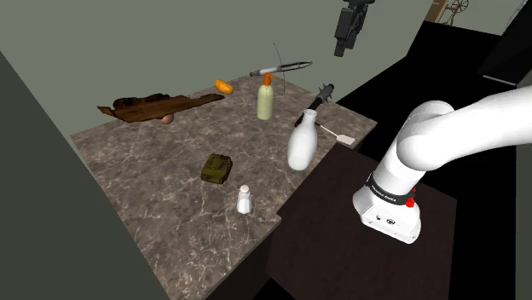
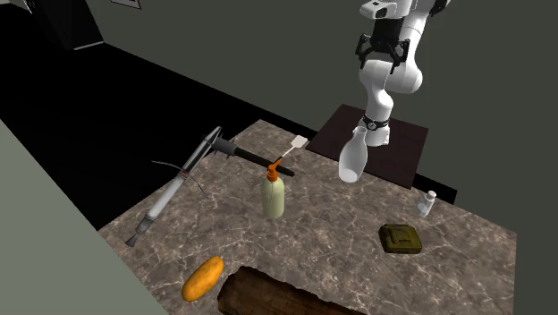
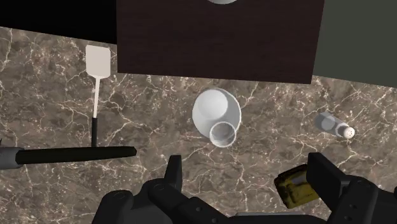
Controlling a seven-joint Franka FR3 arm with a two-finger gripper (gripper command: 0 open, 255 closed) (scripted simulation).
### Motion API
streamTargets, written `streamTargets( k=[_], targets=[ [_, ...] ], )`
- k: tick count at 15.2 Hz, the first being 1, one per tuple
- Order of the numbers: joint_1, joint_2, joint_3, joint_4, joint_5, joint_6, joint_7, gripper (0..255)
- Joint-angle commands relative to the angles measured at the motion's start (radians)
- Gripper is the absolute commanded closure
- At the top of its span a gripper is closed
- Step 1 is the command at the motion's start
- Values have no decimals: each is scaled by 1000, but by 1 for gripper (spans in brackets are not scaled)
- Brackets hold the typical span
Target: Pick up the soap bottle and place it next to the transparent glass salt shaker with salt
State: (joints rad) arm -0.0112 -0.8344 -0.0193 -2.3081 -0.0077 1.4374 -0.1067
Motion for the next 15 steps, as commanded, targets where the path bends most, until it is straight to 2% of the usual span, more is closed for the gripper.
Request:
streamTargets(
  k=[1, 8, 15],
  targets=[
    [0, 0, 0, 0, 0, 0, 0, 0],
    [-14, 221, -60, 31, -30, 178, -55, 0],
    [-23, 471, -116, 127, -33, 320, -111, 0]
  ],
)
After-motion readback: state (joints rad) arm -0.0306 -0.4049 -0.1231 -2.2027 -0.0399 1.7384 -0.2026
